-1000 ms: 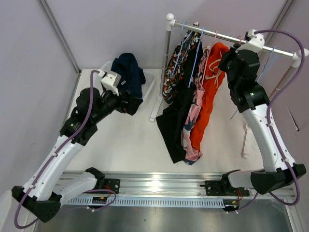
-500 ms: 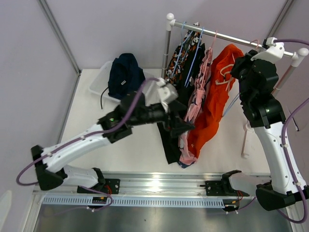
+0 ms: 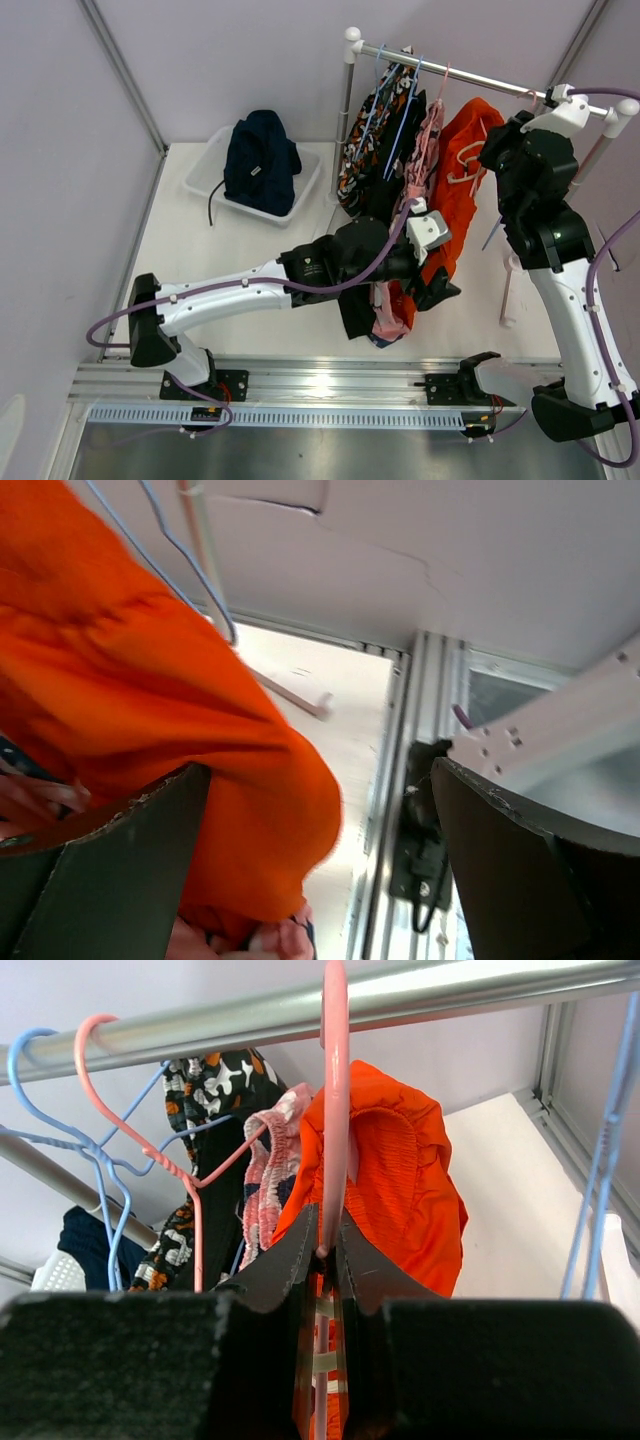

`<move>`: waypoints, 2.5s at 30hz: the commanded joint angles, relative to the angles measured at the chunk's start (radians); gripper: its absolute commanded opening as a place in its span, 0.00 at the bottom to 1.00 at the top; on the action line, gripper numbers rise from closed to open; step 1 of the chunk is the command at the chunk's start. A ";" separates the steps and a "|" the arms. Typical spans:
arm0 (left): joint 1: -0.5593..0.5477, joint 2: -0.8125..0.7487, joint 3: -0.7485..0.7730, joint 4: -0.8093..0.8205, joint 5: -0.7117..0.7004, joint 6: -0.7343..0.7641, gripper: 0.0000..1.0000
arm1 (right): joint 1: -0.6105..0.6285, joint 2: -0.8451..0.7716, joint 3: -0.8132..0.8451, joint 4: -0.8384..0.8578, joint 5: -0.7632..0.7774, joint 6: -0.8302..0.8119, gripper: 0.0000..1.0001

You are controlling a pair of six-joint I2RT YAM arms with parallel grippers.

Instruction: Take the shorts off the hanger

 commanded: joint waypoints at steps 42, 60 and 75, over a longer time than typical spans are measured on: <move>-0.562 -0.342 -0.652 0.125 -0.564 -0.160 0.00 | -0.134 -0.027 0.090 -0.005 -0.020 0.028 0.00; -0.044 0.266 0.217 -0.237 -0.633 -0.106 0.00 | -0.147 -0.128 0.126 -0.238 -0.197 0.162 0.00; -0.330 -0.077 0.528 -0.712 -0.844 -0.132 0.00 | -0.145 -0.009 0.223 -0.158 -0.141 0.087 0.00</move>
